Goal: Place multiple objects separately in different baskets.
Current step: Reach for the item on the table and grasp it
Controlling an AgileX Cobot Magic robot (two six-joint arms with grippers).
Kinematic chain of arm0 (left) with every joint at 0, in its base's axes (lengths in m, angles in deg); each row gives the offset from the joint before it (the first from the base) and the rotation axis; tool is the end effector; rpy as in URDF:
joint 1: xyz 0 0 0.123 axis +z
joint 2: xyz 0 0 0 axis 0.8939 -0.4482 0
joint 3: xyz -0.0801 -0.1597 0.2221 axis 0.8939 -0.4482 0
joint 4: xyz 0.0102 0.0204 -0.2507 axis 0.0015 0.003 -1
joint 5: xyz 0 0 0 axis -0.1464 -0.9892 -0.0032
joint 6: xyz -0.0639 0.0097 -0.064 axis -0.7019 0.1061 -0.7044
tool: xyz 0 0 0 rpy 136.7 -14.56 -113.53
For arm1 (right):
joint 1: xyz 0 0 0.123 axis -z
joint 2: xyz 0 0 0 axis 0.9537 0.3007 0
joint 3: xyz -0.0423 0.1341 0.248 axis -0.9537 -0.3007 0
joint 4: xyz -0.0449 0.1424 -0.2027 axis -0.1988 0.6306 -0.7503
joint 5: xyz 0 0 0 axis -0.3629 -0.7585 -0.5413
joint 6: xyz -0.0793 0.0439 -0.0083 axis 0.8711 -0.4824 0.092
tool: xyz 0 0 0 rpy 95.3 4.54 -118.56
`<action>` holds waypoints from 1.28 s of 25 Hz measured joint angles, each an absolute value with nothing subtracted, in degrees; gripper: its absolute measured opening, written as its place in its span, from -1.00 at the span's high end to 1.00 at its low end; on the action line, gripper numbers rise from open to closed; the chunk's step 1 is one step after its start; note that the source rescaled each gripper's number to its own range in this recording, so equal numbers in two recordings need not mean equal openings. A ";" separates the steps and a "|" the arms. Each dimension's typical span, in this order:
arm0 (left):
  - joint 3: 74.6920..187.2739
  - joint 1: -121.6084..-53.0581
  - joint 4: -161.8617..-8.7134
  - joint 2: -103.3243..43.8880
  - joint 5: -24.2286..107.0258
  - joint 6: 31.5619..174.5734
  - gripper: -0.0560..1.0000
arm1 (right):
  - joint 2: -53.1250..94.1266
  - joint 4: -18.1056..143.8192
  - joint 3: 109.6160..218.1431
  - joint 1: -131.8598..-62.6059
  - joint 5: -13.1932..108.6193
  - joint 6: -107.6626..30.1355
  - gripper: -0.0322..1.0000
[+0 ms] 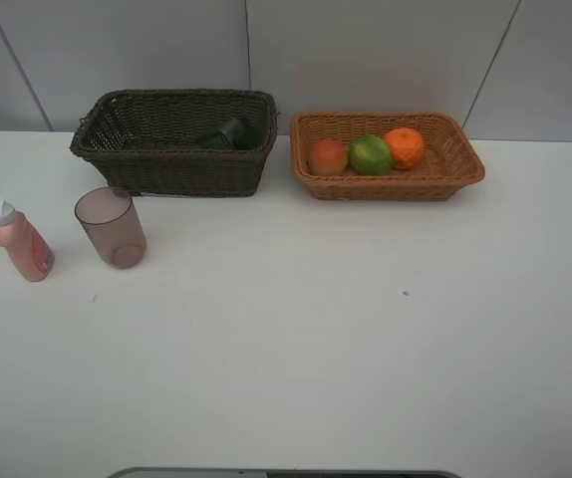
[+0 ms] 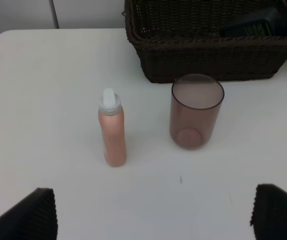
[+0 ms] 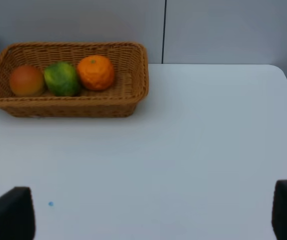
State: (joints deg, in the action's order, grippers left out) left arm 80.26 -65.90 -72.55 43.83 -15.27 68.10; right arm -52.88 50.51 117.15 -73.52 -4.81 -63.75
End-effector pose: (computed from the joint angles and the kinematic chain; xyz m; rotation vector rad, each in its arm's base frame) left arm -0.0064 -0.0007 0.2786 0.0295 2.0294 -0.0538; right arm -0.0168 -0.0065 0.2988 0.0273 1.9710 -0.0558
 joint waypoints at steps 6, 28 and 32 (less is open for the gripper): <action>80.26 -65.90 -72.55 43.83 -15.27 68.10 -0.98 | -52.88 50.51 113.57 -73.52 -3.92 -63.75 -1.00; 80.26 -65.90 -72.55 43.83 -15.27 68.10 -0.98 | -52.88 50.51 113.51 -66.66 -3.92 -63.75 -1.00; 80.26 -65.90 -72.55 43.83 -15.27 68.10 -0.98 | -52.88 50.51 113.51 -66.66 -3.92 -63.75 -1.00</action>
